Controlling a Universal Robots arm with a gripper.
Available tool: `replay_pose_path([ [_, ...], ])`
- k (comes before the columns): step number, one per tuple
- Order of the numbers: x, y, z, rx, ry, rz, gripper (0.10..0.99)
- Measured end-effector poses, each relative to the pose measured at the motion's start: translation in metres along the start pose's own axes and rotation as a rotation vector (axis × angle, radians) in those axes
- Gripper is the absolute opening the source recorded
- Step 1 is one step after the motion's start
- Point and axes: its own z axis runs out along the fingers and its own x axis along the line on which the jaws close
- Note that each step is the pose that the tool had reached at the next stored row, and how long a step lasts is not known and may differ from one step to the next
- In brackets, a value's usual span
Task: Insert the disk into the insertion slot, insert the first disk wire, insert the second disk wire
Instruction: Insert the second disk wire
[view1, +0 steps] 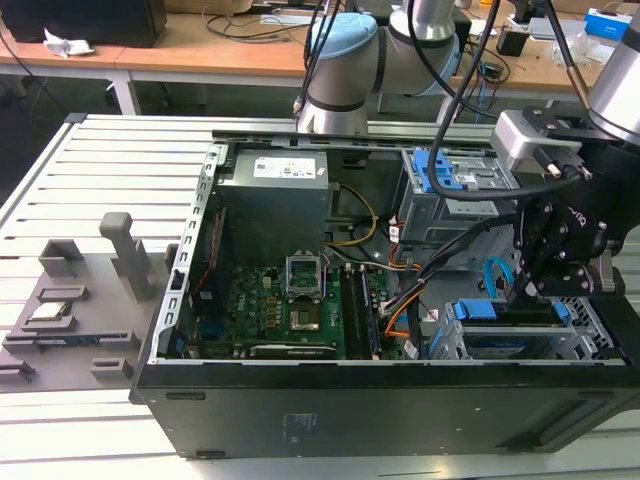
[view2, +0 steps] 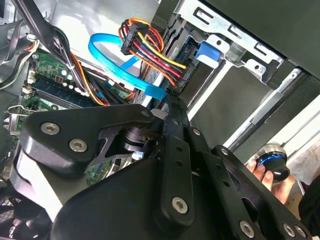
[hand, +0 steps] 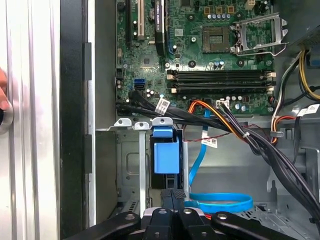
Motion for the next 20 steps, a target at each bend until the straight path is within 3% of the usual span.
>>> replay_pose_path([
  [5,0.0,-0.0001,0.0007,0.0,0.0008,0.0,0.11],
  [6,0.0,-0.0001,0.0008,0.0,0.0009,0.0,0.169],
  [8,0.0,-0.0001,0.0006,0.0,0.001,0.0,0.169],
  [11,-0.0001,0.0008,-0.0152,0.0,0.0011,0.0,0.169],
  [14,-0.0024,0.0015,-0.0263,0.0,0.001,0.0,0.153],
  [15,-0.0029,0.0016,-0.0284,0.0,0.001,0.0,0.102],
  [20,-0.004,0.0024,-0.0425,0.0,0.001,0.0,0.102],
])
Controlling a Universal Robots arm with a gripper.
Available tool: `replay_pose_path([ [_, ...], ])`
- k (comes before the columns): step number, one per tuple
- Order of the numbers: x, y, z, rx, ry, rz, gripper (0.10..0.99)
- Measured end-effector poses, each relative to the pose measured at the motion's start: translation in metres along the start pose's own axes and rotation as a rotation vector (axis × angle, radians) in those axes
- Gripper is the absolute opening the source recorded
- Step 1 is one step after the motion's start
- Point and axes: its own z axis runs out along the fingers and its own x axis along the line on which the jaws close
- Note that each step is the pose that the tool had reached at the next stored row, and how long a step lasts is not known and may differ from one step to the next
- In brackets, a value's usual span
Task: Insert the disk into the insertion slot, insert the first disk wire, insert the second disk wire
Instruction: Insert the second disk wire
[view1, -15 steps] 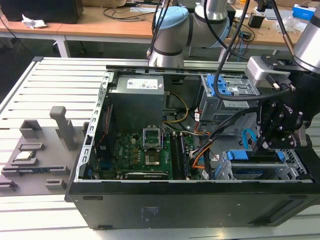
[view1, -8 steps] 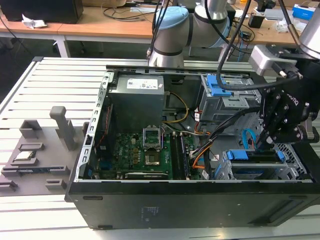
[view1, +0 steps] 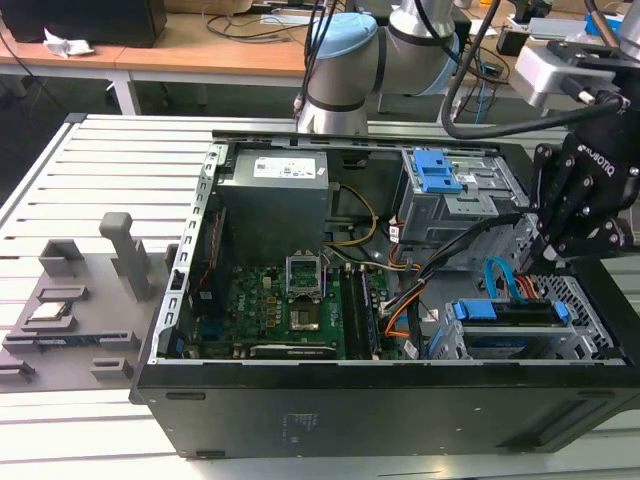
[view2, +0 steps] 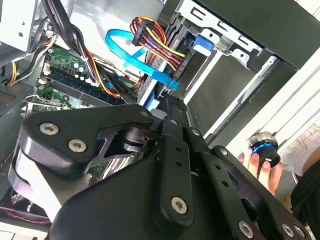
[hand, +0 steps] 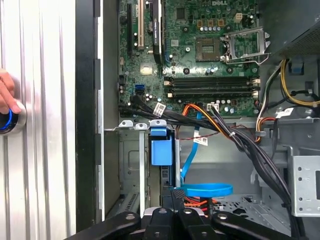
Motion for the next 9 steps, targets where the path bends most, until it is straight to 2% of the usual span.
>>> replay_pose_path([
  [3,0.0003,0.0002,-0.0036,0.0,-0.0001,0.0,0.102],
  [9,0.0003,0.0002,-0.0038,0.0,0.0,0.0,0.102],
])
